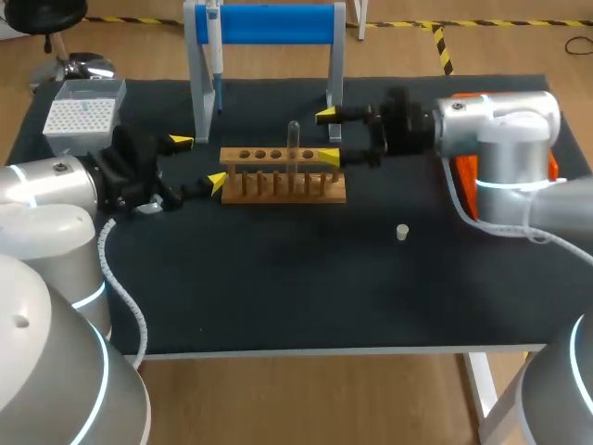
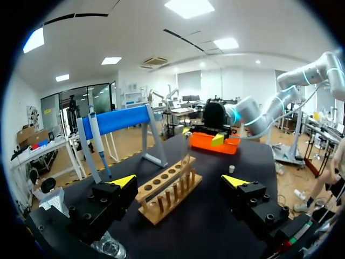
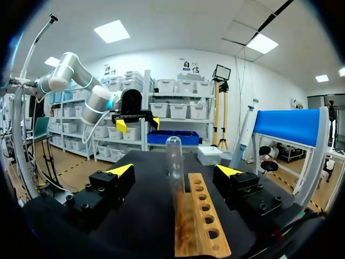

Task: Invert the test tube, pick up the pipette, mount the tip to pipette, aspirate from beaker and dispense into the tube, eject the tip, return the pipette, and cap with the stopper.

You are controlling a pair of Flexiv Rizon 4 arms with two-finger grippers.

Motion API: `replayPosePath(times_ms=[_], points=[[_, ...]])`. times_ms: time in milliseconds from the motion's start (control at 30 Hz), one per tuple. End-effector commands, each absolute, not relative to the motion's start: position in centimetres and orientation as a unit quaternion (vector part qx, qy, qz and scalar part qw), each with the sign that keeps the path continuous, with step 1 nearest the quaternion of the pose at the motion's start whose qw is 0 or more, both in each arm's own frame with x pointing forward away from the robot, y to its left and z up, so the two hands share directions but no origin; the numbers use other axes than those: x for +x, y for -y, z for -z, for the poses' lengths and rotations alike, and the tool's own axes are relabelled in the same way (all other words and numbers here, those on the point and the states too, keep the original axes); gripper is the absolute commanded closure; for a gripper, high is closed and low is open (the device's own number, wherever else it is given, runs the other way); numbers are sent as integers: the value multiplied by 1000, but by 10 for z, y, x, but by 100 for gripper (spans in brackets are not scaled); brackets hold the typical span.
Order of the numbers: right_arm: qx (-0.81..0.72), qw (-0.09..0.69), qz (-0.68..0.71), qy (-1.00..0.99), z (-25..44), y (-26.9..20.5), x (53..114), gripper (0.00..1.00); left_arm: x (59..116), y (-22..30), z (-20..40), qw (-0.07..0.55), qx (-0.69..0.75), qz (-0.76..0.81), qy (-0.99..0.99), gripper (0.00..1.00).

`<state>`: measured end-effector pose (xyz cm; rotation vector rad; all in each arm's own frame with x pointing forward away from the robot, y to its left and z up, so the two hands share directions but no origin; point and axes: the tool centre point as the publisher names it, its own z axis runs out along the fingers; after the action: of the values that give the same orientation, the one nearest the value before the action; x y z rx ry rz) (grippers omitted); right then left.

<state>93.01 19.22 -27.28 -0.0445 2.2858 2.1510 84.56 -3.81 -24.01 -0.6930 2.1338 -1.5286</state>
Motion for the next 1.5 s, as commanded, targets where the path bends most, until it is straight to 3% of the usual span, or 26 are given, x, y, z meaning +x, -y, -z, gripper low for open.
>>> replayPosePath(times_ms=[33, 133, 367, 733, 1033, 1500], points=[[-34, -18, -689, -724, 278, -203, 939, 17, 845, 38, 241, 214, -250, 552, -766, 0], [-35, -20, -690, -723, 278, -208, 940, 29, 845, 38, 241, 214, -250, 552, -766, 0], [-37, -32, -696, -716, 278, -217, 937, 37, 845, 38, 241, 214, -250, 552, -766, 0], [-40, -35, -690, -721, 283, -229, 931, 40, 845, 38, 241, 214, -250, 552, -766, 0], [-34, -38, -691, -721, 283, -236, 927, 49, 845, 38, 241, 214, -250, 552, -766, 0], [-30, -37, -691, -721, 283, -243, 925, 50, 845, 38, 241, 214, -250, 552, -766, 0]])
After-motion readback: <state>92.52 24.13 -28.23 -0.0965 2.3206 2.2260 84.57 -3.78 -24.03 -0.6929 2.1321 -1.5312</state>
